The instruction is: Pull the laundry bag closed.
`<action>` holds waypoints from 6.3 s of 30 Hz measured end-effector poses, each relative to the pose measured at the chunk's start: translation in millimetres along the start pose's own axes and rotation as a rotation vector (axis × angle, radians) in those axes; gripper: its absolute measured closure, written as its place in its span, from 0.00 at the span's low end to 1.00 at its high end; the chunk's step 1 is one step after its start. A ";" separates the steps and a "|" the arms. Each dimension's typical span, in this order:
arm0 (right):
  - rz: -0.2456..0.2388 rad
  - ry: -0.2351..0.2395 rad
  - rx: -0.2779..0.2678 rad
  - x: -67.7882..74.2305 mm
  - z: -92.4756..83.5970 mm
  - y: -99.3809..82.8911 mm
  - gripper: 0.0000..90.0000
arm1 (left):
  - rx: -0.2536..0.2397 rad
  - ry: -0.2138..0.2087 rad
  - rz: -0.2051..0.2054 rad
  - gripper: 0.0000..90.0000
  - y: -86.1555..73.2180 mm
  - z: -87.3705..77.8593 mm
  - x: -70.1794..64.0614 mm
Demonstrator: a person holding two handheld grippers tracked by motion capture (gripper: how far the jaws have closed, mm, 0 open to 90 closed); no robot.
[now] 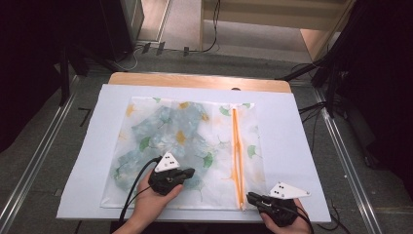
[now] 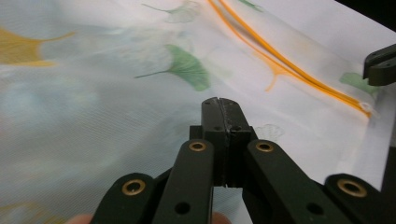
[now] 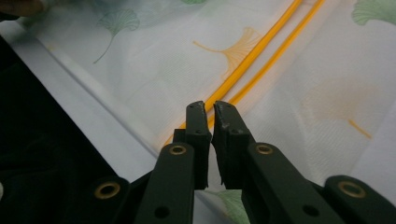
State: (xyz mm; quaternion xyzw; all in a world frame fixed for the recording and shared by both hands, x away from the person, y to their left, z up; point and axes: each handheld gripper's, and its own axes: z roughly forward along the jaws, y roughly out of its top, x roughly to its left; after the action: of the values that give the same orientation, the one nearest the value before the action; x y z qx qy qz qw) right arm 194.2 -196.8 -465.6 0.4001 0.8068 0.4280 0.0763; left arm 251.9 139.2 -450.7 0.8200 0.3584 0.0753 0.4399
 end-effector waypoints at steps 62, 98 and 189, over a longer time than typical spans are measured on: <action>-0.155 0.080 0.051 18.2 -0.3 -11.4 0.83 | 0.129 -0.129 0.080 1.00 -7.9 50.6 -41.6; -0.226 0.018 0.058 19.5 2.9 -11.2 0.90 | 0.136 -0.136 0.072 1.00 -7.6 50.4 -40.3; -0.137 0.019 0.145 13.8 11.9 2.3 1.00 | 0.152 -0.228 0.164 1.00 -5.5 74.2 -94.2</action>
State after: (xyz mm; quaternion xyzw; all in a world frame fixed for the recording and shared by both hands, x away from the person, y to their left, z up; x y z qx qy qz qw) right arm 191.8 -178.8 -468.3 0.3445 0.8617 0.3661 0.0685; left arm 212.7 30.0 -481.5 0.8806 0.2425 -0.0100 0.4070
